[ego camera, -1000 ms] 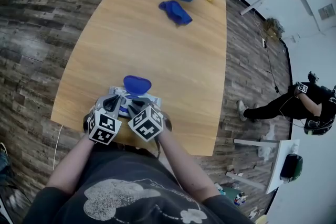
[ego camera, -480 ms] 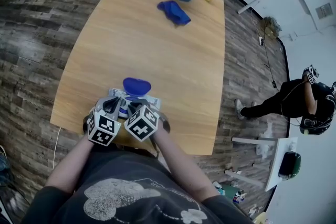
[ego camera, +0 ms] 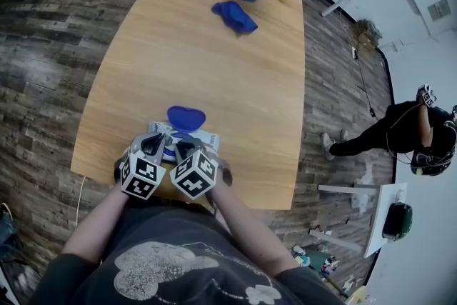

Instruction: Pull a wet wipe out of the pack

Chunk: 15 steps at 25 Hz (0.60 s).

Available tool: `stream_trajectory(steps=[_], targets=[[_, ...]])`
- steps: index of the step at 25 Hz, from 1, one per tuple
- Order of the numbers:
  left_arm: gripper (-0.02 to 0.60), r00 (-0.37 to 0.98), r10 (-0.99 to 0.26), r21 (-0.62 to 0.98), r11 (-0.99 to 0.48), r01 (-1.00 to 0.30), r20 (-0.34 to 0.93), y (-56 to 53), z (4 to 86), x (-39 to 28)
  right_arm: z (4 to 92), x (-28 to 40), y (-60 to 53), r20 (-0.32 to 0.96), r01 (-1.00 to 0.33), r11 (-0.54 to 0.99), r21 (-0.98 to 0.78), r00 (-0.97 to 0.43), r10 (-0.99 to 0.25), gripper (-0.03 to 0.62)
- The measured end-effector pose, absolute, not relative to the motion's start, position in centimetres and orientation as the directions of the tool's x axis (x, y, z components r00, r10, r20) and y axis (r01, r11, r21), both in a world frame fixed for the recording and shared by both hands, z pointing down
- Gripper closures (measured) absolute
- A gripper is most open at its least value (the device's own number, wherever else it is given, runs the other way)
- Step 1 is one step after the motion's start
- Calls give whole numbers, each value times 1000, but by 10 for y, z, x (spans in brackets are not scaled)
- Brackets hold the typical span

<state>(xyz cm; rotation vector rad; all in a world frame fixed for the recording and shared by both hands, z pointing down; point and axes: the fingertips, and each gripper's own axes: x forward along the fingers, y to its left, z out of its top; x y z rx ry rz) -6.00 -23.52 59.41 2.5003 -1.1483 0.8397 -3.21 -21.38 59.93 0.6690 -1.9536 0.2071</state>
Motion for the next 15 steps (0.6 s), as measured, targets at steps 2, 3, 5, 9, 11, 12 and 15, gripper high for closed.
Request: stream_trajectory(steps=[2, 3, 5, 9, 11, 12, 15], targets=[[549, 521, -602, 0, -654, -756, 606, -235, 594, -59, 595, -31, -214, 864, -546, 826, 141, -339, -372, 589], [548, 522, -599, 1, -656, -755, 607, -236, 594, -58, 593, -30, -214, 859, -556, 819, 138, -344, -379, 589], [546, 523, -597, 0, -660, -752, 609, -236, 593, -58, 588, -28, -215, 848, -580, 804, 131, -355, -394, 589], [545, 521, -594, -8, -665, -747, 613, -236, 592, -60, 576, -29, -213, 823, -602, 788, 132, -376, -425, 589], [545, 521, -591, -9, -667, -745, 615, -236, 593, -60, 568, -30, -213, 808, -610, 781, 134, -389, -443, 589], [545, 521, -590, -10, -668, -744, 617, -236, 593, -61, 563, -30, -214, 800, -616, 776, 135, -395, -452, 589], [545, 519, -589, -10, -667, -745, 620, -237, 594, -61, 548, -29, -215, 773, -638, 758, 135, -410, -484, 589]])
